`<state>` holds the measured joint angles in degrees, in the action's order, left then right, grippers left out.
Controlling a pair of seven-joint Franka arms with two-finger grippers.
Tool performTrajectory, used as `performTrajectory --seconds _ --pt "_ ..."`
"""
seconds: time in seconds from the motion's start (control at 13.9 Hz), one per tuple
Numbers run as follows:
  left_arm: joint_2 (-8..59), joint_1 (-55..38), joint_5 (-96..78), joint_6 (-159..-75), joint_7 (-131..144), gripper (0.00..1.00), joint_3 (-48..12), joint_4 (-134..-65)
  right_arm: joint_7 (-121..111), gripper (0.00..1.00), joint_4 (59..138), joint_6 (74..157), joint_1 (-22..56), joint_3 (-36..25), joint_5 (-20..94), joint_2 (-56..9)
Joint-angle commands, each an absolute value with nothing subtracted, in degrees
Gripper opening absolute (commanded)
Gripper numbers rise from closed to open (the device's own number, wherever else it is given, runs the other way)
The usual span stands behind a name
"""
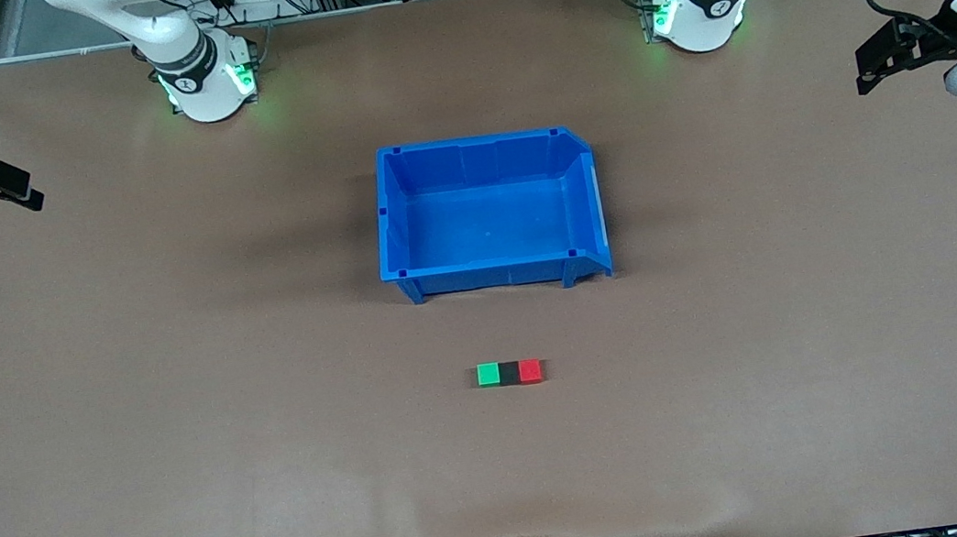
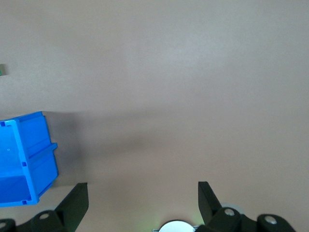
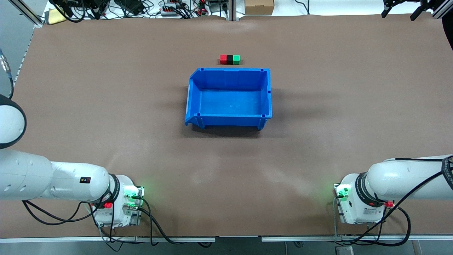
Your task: Attach green and red cubes to black cube
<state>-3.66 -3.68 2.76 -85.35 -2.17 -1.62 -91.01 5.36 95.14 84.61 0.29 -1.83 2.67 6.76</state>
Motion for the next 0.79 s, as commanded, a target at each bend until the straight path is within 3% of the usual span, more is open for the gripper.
performTrajectory --seconds 0.0,0.72 --pt "-3.3 -3.3 1.9 -84.1 -1.6 1.0 -1.8 -90.0 3.4 1.0 94.9 84.7 -1.0 -1.0 1.7 7.6" --pt "-2.7 -3.8 1.8 -84.3 -1.0 1.0 -2.1 -89.7 3.5 1.0 94.2 84.6 -0.4 -0.8 0.2 7.3"
